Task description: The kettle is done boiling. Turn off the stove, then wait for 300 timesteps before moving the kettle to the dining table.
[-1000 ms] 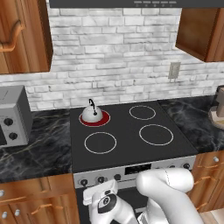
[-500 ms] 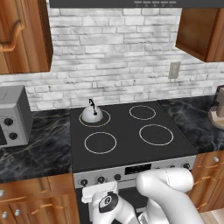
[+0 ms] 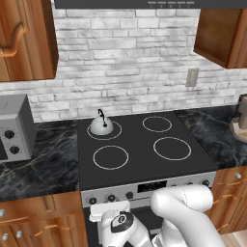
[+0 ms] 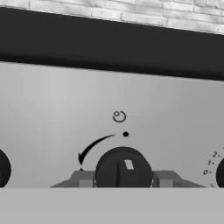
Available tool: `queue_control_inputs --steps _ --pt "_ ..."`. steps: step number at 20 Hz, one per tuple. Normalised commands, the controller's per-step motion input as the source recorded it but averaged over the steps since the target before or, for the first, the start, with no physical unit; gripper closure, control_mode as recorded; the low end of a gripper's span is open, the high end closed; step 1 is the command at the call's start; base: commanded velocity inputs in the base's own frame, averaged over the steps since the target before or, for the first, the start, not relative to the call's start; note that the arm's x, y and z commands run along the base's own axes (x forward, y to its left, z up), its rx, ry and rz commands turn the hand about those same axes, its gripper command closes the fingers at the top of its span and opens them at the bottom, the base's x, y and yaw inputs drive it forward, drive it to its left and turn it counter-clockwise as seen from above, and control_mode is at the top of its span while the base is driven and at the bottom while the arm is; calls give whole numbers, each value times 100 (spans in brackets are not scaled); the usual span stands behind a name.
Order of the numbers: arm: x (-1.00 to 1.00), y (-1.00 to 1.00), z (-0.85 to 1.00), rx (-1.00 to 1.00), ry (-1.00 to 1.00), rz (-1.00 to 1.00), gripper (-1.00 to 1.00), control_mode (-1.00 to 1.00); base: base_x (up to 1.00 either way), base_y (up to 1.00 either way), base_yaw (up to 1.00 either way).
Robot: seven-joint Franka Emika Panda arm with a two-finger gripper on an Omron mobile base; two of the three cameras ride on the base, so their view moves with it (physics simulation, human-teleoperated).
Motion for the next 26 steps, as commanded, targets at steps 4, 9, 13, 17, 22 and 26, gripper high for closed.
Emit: queue_control_inputs --steps 4,9,13,17,22,26 --pt "0 0 -12 5 2 0 -100 -100 0 0 0" --pt "-15 0 -1 4 -3 0 -100 -100 0 0 0" --pt "-27 0 0 0 -11 0 -100 -100 0 0 0" --pt "-37 0 0 0 -13 -1 -100 -100 0 0 0" --pt "-49 1 13 -1 -14 -4 -100 -100 0 0 0" --pt "-45 0 37 -1 -11 -5 -100 -100 0 0 0"
